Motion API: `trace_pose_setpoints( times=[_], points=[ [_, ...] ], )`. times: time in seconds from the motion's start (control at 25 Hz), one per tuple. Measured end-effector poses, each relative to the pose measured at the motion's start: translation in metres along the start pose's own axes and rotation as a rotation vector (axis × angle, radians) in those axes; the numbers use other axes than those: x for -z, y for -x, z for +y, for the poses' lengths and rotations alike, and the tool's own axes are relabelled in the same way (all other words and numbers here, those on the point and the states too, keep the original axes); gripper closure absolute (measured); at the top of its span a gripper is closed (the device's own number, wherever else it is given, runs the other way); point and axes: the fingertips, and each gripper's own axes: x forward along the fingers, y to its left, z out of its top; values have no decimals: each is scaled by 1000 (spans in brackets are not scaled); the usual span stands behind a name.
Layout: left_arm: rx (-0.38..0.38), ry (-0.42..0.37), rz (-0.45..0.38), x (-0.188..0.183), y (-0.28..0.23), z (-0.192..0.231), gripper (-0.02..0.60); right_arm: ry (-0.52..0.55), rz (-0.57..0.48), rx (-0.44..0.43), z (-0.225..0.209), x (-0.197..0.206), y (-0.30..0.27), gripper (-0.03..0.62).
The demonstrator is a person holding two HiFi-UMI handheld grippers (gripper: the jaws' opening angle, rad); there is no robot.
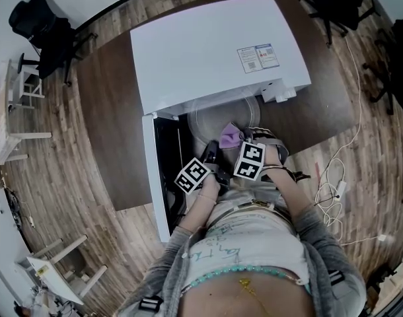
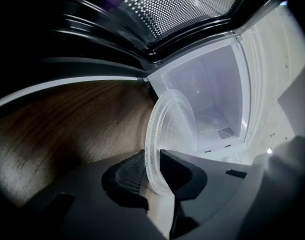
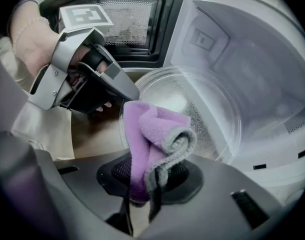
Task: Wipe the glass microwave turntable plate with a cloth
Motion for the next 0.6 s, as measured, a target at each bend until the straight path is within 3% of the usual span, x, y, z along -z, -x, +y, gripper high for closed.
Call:
trace_pose_setpoints(
  times=[0.6],
  points=[
    [4, 0, 1, 1, -2, 0, 489, 104, -8, 15, -14, -33, -2, 480]
  ],
)
